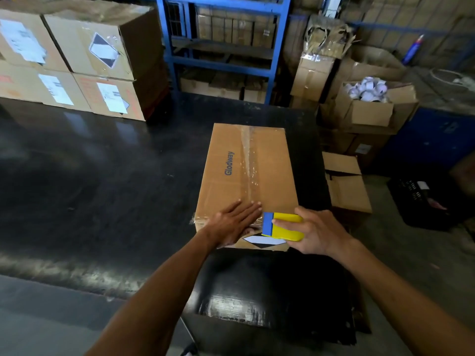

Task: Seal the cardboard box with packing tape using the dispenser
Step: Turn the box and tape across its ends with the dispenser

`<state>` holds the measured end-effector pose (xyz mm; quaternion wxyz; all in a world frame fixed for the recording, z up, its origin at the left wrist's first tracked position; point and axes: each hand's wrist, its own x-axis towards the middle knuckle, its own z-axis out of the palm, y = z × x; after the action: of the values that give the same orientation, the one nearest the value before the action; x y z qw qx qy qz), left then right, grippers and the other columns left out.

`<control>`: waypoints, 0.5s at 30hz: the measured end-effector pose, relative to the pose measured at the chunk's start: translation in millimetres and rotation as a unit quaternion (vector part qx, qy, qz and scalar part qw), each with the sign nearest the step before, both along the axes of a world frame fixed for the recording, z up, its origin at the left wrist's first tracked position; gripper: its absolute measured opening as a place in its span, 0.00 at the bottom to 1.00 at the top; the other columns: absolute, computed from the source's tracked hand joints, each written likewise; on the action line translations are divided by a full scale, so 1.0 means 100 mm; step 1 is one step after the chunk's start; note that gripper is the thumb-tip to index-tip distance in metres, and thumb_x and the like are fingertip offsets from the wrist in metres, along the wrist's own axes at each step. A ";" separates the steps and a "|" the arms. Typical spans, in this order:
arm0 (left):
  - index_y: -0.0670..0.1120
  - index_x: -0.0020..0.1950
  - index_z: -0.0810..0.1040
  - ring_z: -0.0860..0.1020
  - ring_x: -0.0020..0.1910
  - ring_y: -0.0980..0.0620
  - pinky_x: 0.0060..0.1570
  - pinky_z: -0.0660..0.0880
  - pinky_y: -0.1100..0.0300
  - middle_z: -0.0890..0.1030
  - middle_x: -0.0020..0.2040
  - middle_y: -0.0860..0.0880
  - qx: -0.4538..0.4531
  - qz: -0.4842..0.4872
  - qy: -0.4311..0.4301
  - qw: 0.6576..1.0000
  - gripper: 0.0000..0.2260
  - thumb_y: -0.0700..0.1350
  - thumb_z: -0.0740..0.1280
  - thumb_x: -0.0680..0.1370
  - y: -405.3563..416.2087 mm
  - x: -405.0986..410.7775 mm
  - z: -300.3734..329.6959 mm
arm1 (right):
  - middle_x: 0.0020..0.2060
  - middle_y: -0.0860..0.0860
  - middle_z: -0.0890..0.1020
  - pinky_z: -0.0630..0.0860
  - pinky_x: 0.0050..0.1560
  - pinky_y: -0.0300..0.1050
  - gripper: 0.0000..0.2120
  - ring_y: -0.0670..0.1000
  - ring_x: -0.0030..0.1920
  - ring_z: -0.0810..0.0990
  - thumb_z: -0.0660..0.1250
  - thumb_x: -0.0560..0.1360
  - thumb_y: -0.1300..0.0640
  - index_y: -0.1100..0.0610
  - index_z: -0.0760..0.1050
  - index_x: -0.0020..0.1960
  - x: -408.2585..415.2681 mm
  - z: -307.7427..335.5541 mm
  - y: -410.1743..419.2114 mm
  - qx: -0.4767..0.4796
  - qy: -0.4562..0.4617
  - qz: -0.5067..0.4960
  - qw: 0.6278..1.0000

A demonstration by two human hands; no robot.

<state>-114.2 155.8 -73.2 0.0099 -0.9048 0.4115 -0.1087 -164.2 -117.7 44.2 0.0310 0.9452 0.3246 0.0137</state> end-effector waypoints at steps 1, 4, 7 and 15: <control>0.44 0.81 0.57 0.58 0.79 0.49 0.76 0.60 0.48 0.59 0.81 0.47 0.001 0.001 0.003 1.000 0.26 0.56 0.50 0.85 0.00 -0.01 0.01 | 0.41 0.53 0.78 0.71 0.27 0.43 0.30 0.55 0.32 0.79 0.78 0.60 0.40 0.40 0.79 0.62 0.00 -0.01 0.00 -0.001 -0.004 0.007 1.000; 0.44 0.80 0.59 0.60 0.78 0.49 0.76 0.61 0.48 0.61 0.80 0.47 -0.012 -0.002 0.008 1.000 0.26 0.56 0.50 0.85 0.01 0.00 0.02 | 0.42 0.53 0.78 0.69 0.27 0.41 0.30 0.53 0.32 0.78 0.78 0.62 0.40 0.41 0.78 0.63 -0.01 0.04 -0.05 0.001 0.001 0.022 1.000; 0.44 0.79 0.63 0.63 0.77 0.50 0.74 0.64 0.49 0.64 0.79 0.48 -0.017 0.004 0.012 1.000 0.26 0.56 0.47 0.86 0.02 -0.03 0.05 | 0.42 0.52 0.77 0.64 0.26 0.39 0.30 0.51 0.31 0.76 0.75 0.66 0.38 0.41 0.75 0.66 0.00 0.11 -0.25 -0.001 0.000 0.040 0.999; 0.45 0.80 0.60 0.62 0.77 0.46 0.76 0.59 0.44 0.63 0.79 0.45 0.000 0.002 0.002 1.000 0.28 0.59 0.48 0.84 -0.05 -0.05 0.15 | 0.44 0.52 0.75 0.69 0.26 0.40 0.33 0.50 0.31 0.73 0.71 0.68 0.36 0.39 0.66 0.70 0.12 0.03 -0.61 -0.005 0.006 0.037 0.999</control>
<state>-119.0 150.6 -58.0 0.0094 -0.9057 0.4100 -0.1071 -152.1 -179.1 47.2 0.0335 0.9323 0.3600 0.0076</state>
